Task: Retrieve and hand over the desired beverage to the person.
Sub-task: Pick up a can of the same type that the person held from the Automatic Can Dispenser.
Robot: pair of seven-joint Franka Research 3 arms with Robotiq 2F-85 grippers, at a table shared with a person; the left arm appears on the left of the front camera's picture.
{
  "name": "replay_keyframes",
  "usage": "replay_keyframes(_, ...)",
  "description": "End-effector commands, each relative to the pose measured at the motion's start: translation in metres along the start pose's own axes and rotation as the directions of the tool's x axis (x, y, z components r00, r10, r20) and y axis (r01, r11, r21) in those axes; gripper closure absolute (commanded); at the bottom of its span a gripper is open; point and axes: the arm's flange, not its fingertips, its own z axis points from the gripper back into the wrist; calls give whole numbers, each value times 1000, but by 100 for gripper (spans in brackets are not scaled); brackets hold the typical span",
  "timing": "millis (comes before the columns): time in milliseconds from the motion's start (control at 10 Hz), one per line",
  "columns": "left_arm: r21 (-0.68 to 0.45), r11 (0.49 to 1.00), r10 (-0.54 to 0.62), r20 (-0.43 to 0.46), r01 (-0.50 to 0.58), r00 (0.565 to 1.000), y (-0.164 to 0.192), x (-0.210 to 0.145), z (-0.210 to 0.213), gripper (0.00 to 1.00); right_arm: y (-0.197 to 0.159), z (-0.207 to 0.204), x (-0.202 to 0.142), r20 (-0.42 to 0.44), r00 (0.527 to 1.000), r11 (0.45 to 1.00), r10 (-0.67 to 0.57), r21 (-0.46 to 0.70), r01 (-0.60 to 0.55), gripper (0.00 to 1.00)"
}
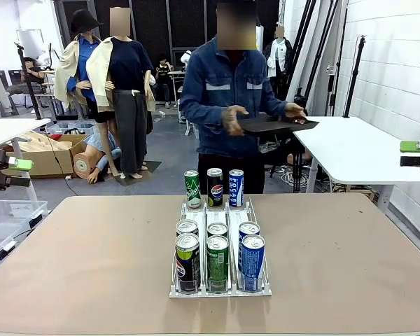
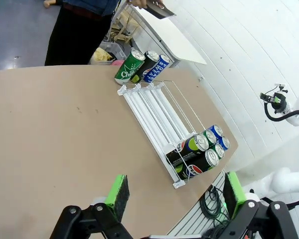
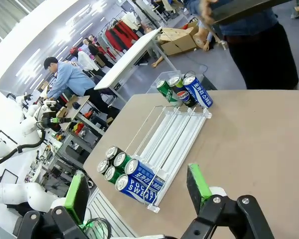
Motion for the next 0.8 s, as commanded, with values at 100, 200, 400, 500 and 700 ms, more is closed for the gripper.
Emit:
replay_keyframes(100, -18, 1000, -7, 19, 7, 1000, 1, 1, 1, 0, 0, -3, 2, 25, 1000, 1000, -2, 17, 1, 0)
replay_keyframes(200, -18, 1000, -7, 19, 7, 1000, 1, 1, 1, 0, 0, -3, 2, 25, 1000, 1000, -2, 17, 1, 0)
replay_keyframes(400, -18, 1000, -7, 19, 7, 1000, 1, 1, 1, 0, 0, -3, 2, 25, 1000, 1000, -2, 17, 1, 0)
replay_keyframes(500, -18, 1000, -7, 19, 7, 1000, 1, 1, 1, 0, 0, -3, 2, 25, 1000, 1000, -2, 17, 1, 0)
replay_keyframes(700, -18, 1000, -7, 19, 7, 1000, 1, 1, 1, 0, 0, -3, 2, 25, 1000, 1000, -2, 17, 1, 0)
